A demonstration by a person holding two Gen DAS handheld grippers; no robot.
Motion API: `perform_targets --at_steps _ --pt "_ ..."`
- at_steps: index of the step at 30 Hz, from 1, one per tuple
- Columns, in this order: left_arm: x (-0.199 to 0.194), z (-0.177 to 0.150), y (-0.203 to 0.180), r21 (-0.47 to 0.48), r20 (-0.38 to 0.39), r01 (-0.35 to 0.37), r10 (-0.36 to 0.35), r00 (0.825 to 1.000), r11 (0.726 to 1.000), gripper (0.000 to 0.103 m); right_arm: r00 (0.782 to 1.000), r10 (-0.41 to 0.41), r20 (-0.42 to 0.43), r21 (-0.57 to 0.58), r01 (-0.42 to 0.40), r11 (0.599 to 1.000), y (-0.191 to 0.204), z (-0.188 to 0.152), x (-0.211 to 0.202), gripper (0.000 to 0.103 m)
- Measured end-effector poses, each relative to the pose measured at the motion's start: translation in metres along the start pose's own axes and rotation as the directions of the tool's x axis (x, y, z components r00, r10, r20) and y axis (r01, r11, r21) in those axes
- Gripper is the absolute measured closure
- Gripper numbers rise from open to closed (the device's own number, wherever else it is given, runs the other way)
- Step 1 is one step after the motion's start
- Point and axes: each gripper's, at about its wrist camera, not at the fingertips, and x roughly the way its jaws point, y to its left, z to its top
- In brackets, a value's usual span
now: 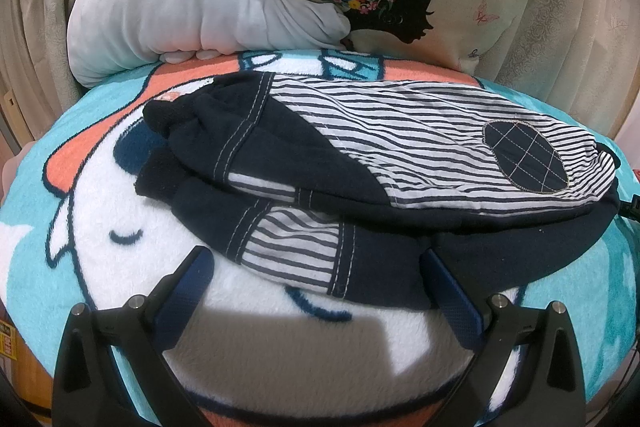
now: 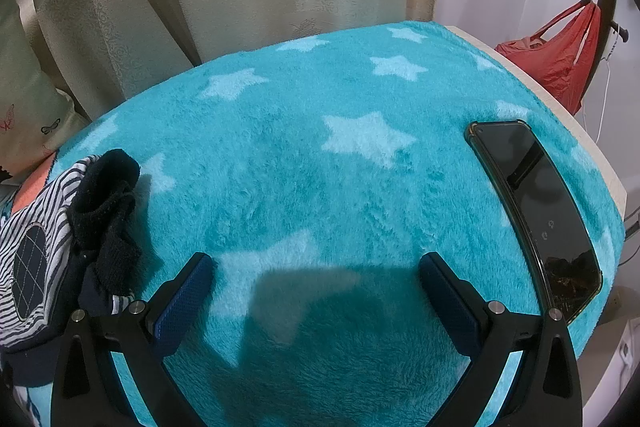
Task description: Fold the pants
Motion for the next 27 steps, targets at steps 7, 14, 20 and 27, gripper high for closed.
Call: perform_targets --at_steps 7,14,20,27 --pt "-0.0001 0.0000 -0.0001 -0.001 -0.002 0.001 -0.001 1.000 1.000 0.000 1.000 0.001 0.001 0.001 -0.001 1.000 -0.0001 -0.0002 0.0001 0.000" --pt "-0.0004 -0.0002 0.0002 -0.003 -0.002 0.003 -0.003 1.000 1.000 0.000 1.000 0.001 0.001 0.001 -0.001 1.000 0.0004 0.0004 0.0005 0.000" --pt "-0.0002 -0.0001 0.0003 -0.003 -0.004 0.004 -0.004 1.000 1.000 0.000 1.000 0.000 0.001 0.001 0.000 1.000 0.0003 0.0001 0.0003 0.000" --pt "0.0005 0.0008 0.0036 -0.007 -0.011 0.031 -0.031 0.999 0.999 0.000 1.000 0.000 -0.004 -0.005 0.000 1.000 -0.0009 0.0014 0.0011 0.000"
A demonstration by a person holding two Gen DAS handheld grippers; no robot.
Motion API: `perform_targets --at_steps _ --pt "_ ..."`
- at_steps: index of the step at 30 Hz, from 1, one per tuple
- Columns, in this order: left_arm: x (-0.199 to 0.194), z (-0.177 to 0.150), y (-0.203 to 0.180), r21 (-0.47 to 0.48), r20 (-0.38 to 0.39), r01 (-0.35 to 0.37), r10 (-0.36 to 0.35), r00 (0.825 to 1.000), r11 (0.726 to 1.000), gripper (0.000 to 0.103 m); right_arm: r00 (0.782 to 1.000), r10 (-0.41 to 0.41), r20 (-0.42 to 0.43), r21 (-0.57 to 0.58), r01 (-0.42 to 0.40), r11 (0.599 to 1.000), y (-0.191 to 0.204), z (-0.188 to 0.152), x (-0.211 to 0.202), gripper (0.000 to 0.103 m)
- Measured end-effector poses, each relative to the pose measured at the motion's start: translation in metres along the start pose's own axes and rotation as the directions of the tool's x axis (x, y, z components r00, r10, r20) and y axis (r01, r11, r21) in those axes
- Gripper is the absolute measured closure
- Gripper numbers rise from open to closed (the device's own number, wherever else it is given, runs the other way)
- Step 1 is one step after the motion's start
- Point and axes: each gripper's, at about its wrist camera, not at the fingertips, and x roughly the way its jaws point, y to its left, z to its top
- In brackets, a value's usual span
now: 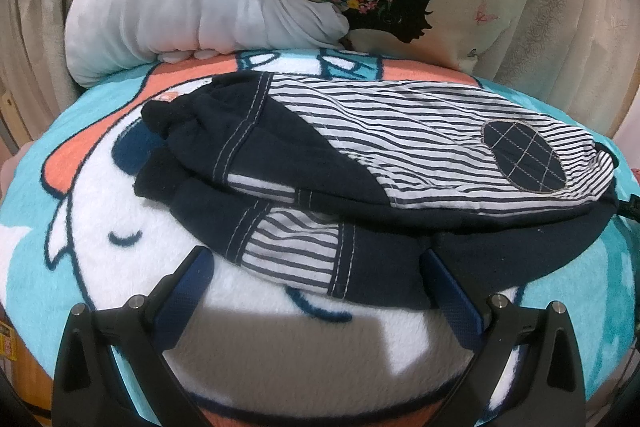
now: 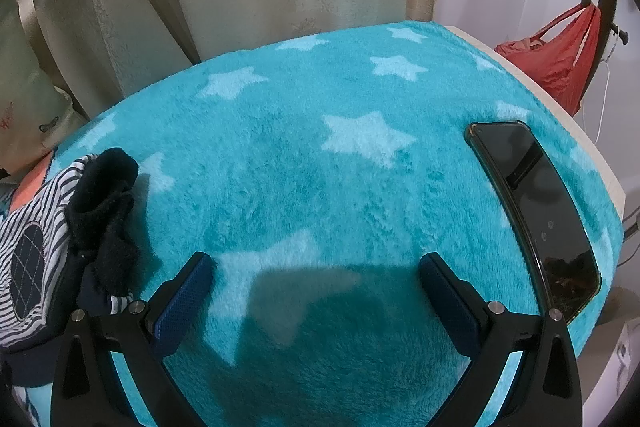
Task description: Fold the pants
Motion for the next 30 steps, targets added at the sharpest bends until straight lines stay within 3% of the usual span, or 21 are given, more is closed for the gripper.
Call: perform_targets --at_steps 2,4,7,8,10,12,13,14,17,19,21,26,30 --pt "-0.007 0.002 0.009 -0.030 -0.013 0.043 -0.044 0.999 0.999 0.000 1.000 0.021 -0.005 -0.001 -0.021 1.000 -0.004 0.002 -0.001 0.001" --pt "-0.021 0.005 0.021 -0.076 -0.005 0.082 -0.082 0.997 0.994 0.000 0.999 0.046 0.012 -0.005 -0.046 0.999 -0.005 0.000 -0.012 0.011" --pt "-0.052 0.012 0.045 -0.140 0.064 0.129 -0.121 0.991 0.982 0.000 0.976 0.197 0.090 -0.007 -0.197 0.980 -0.003 -0.007 -0.059 0.012" --pt "-0.059 0.015 0.051 -0.149 0.081 0.130 -0.118 0.990 0.980 0.000 0.951 0.290 0.106 -0.019 -0.289 0.957 0.001 -0.010 -0.075 0.012" --pt "-0.073 0.020 0.068 -0.192 0.110 0.163 -0.144 0.983 0.968 0.000 0.850 0.524 0.047 -0.053 -0.522 0.851 0.020 -0.016 -0.093 0.012" --pt "-0.074 0.023 0.075 -0.216 0.104 0.173 -0.153 0.983 0.961 0.000 0.743 0.667 -0.041 -0.050 -0.669 0.742 0.039 -0.022 -0.091 0.015" --pt "-0.073 0.024 0.078 -0.234 0.081 0.177 -0.162 0.983 0.956 0.000 0.682 0.724 -0.103 -0.031 -0.730 0.683 0.053 -0.027 -0.086 0.021" --pt "-0.070 0.025 0.079 -0.249 0.053 0.187 -0.180 0.982 0.950 0.000 0.665 0.735 -0.131 -0.019 -0.743 0.669 0.061 -0.029 -0.082 0.029" --pt "-0.056 0.029 0.079 -0.300 -0.032 0.257 -0.279 0.960 0.919 0.000 0.615 0.760 -0.210 0.032 -0.773 0.634 0.084 -0.034 -0.064 0.031" --pt "-0.046 0.031 0.079 -0.340 -0.074 0.292 -0.335 0.939 0.894 0.000 0.608 0.755 -0.244 0.065 -0.767 0.638 0.090 -0.038 -0.055 0.031" --pt "-0.041 0.034 0.079 -0.350 -0.084 0.301 -0.349 0.933 0.887 0.000 0.598 0.751 -0.281 0.105 -0.758 0.643 0.095 -0.046 -0.045 0.031" --pt "-0.029 0.042 0.076 -0.367 -0.066 0.358 -0.408 0.911 0.859 0.000 0.629 0.720 -0.294 0.110 -0.726 0.679 0.110 -0.048 -0.032 0.031" --pt "-0.012 0.051 0.069 -0.403 -0.088 0.411 -0.482 0.872 0.818 0.000 0.653 0.704 -0.277 0.121 -0.703 0.700 0.118 -0.037 -0.023 0.031"
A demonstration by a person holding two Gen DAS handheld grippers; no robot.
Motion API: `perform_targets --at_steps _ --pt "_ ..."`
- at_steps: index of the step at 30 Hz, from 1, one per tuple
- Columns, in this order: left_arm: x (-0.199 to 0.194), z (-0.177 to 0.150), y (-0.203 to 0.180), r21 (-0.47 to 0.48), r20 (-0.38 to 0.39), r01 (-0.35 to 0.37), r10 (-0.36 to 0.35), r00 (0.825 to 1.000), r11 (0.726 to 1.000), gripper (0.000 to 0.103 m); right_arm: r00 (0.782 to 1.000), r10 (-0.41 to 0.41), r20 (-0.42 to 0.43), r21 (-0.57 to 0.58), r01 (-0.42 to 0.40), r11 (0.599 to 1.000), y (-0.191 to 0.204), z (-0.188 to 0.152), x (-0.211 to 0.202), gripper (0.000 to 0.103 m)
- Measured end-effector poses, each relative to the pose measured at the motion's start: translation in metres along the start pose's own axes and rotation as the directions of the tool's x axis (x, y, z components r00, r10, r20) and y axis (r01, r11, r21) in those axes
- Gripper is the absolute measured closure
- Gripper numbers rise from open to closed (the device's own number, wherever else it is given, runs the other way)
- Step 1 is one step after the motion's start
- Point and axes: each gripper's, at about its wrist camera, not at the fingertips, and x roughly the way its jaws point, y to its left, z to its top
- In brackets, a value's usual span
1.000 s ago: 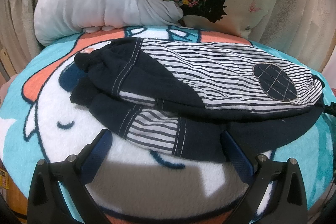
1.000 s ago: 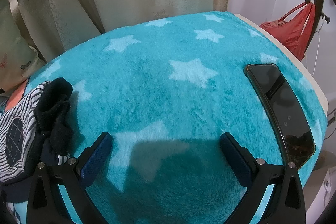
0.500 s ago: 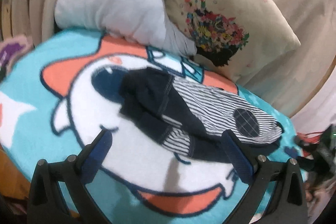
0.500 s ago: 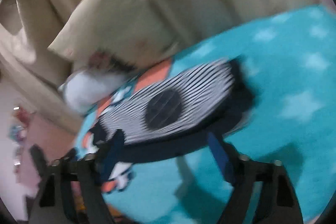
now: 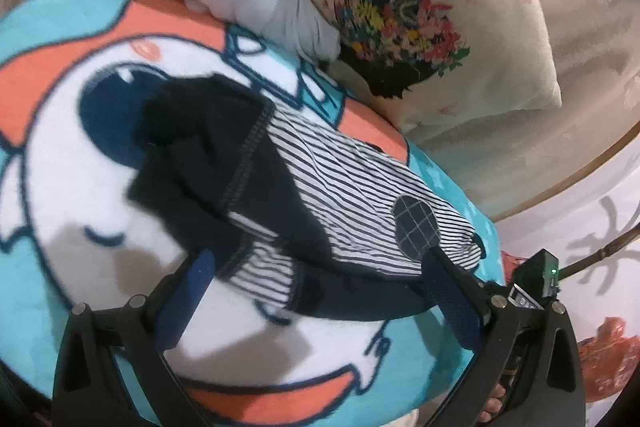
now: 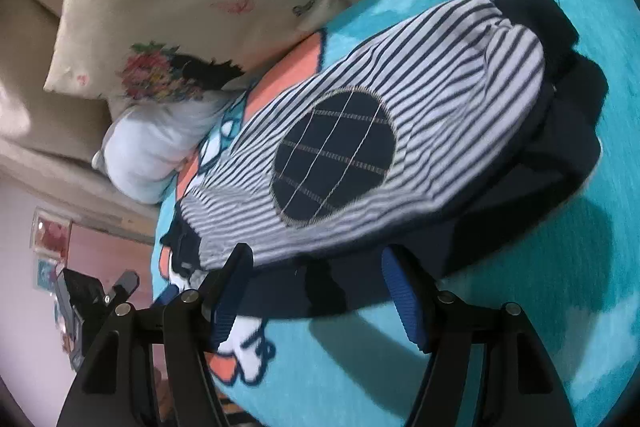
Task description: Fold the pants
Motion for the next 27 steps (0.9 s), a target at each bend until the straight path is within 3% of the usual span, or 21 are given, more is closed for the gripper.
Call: perform_targets --at_steps 10,16,22,27 --pt "0.022 -0.005 0.007 -0.054 -0.050 0.085 -0.088 0.995 0.995 0.001 0.998 -0.036 0.055 0.024 0.035 0.999 0.003 0.015 0.007 0.032" --pt "0.029 0.003 0.025 -0.102 -0.067 0.129 -0.136 0.988 0.986 0.039 0.997 -0.035 0.074 0.017 0.033 0.999 0.000 0.014 0.002 0.033" --pt "0.011 0.001 0.037 -0.126 -0.024 0.178 -0.183 0.983 0.976 0.040 0.996 -0.035 0.076 0.007 0.034 0.999 -0.001 0.014 0.000 0.033" --pt "0.035 0.004 0.029 -0.126 -0.097 0.169 -0.181 0.979 0.978 0.039 0.996 -0.030 0.084 0.021 0.028 0.999 -0.003 0.017 0.000 0.033"
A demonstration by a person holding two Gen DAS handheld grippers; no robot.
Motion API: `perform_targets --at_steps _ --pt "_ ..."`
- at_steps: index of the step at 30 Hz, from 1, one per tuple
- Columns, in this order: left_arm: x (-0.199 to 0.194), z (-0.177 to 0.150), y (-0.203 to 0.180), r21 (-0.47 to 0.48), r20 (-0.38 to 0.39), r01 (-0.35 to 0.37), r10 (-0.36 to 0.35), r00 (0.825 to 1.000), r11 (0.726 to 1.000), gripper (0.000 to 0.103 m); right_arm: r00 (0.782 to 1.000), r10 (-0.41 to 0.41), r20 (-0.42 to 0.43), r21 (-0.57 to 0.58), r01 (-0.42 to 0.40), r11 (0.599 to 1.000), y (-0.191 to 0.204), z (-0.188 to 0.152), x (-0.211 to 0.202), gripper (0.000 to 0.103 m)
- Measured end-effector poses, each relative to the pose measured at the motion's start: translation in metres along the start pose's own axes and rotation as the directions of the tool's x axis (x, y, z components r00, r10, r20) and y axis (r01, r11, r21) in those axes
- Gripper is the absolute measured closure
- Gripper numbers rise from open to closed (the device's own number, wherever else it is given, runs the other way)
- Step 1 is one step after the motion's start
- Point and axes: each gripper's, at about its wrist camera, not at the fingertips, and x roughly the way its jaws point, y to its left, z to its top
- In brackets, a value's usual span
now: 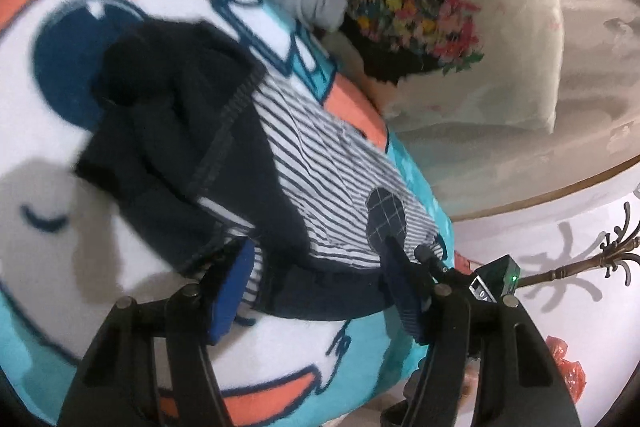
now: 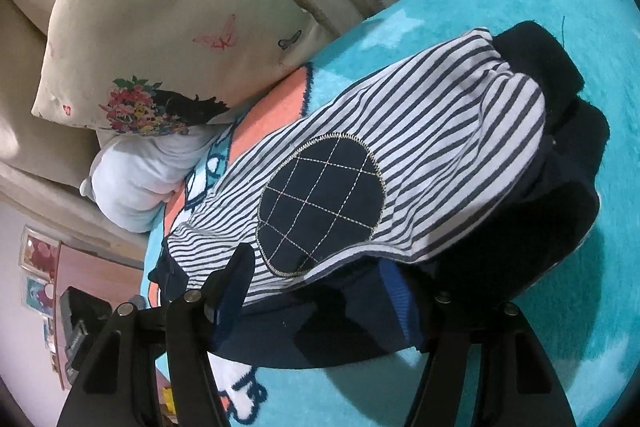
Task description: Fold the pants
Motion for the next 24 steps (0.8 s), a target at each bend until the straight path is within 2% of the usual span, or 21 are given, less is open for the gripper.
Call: perform_targets --at_steps 3,5,6,7,8,9,13,16,21,22,24 --pt "0.020 0.010 0.002 -0.011 -0.030 -0.024 0.024 0.999 1.000 0.039 1.000 0.003 0.009 0.017 -0.004 1.000 -0.004 0.002 -0.001 0.034" --pt "0.026 0.019 0.007 -0.052 -0.030 -0.003 0.001 1.000 0.999 0.039 1.000 0.009 0.019 0.035 -0.009 0.999 -0.008 0.005 -0.002 0.034" --pt "0.024 0.022 0.006 -0.059 -0.022 0.000 -0.001 1.000 0.998 0.049 1.000 0.008 0.026 0.041 -0.009 0.999 -0.009 0.007 -0.002 0.036" --pt "0.021 0.023 0.004 -0.052 -0.007 -0.013 0.012 1.000 0.999 0.064 0.999 -0.008 0.039 0.043 0.007 0.999 -0.011 0.008 -0.004 0.053" --pt "0.018 0.024 0.000 -0.026 0.003 -0.038 0.038 0.999 0.999 0.098 0.999 -0.023 0.044 0.035 0.021 0.999 -0.011 0.008 -0.005 0.065" --pt "0.016 0.024 -0.003 -0.004 0.003 -0.045 0.045 0.999 0.999 0.101 0.998 -0.038 0.048 0.020 0.037 0.999 -0.011 0.009 -0.006 0.080" --pt "0.006 0.021 -0.011 0.038 0.039 -0.072 0.070 0.997 0.997 0.101 0.995 -0.046 0.084 -0.015 0.047 0.999 -0.010 0.010 -0.018 0.089" --pt "0.006 0.027 -0.019 0.068 0.047 -0.095 0.092 0.995 0.993 0.101 0.990 -0.074 0.119 -0.095 0.085 0.992 0.008 0.019 -0.028 0.090" --pt "0.023 0.066 -0.034 0.104 0.058 -0.193 0.188 0.980 0.976 0.101 0.980 -0.135 0.143 -0.177 0.160 0.971 0.035 0.056 -0.019 0.093" --pt "0.029 0.077 -0.037 0.110 0.062 -0.221 0.215 0.975 0.969 0.101 0.976 -0.155 0.149 -0.185 0.182 0.966 0.040 0.068 -0.014 0.093" --pt "0.037 0.100 -0.042 0.108 0.124 -0.280 0.266 0.956 0.954 0.102 0.960 -0.215 0.179 -0.201 0.249 0.947 0.047 0.090 0.000 0.094"
